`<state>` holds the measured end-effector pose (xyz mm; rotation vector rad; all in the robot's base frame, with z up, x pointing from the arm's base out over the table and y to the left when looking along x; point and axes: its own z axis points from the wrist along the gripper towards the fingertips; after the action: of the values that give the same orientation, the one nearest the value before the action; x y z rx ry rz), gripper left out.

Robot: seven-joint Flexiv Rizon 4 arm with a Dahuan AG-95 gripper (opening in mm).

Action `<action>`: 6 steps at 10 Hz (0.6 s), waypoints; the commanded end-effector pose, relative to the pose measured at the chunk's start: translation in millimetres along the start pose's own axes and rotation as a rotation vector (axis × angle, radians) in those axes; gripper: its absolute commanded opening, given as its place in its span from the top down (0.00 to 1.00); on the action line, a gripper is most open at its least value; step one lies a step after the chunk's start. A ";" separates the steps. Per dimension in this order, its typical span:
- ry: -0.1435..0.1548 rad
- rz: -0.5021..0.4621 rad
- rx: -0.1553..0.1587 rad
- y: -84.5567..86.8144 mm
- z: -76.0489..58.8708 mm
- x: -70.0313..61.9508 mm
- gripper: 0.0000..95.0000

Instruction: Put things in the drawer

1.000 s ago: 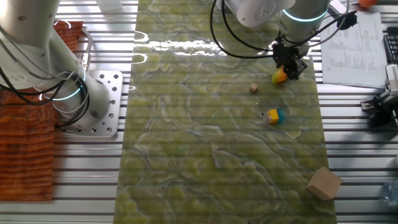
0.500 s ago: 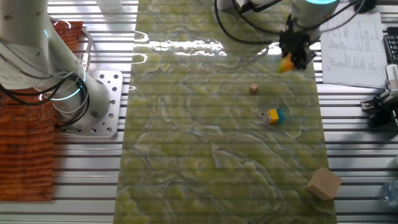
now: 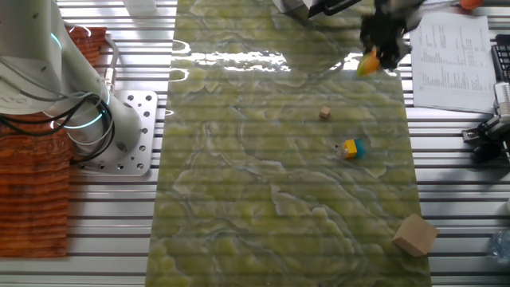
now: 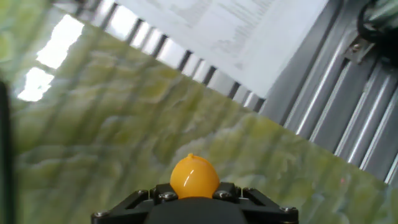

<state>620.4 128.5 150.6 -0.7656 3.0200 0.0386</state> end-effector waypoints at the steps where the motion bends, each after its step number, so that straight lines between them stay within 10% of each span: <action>1: 0.007 0.018 -0.017 11.3 -21.3 -2.2 1.00; 6: 0.036 0.030 -0.031 26.0 -44.7 -5.7 1.00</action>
<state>613.9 153.5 195.6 -0.7331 3.0745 0.0749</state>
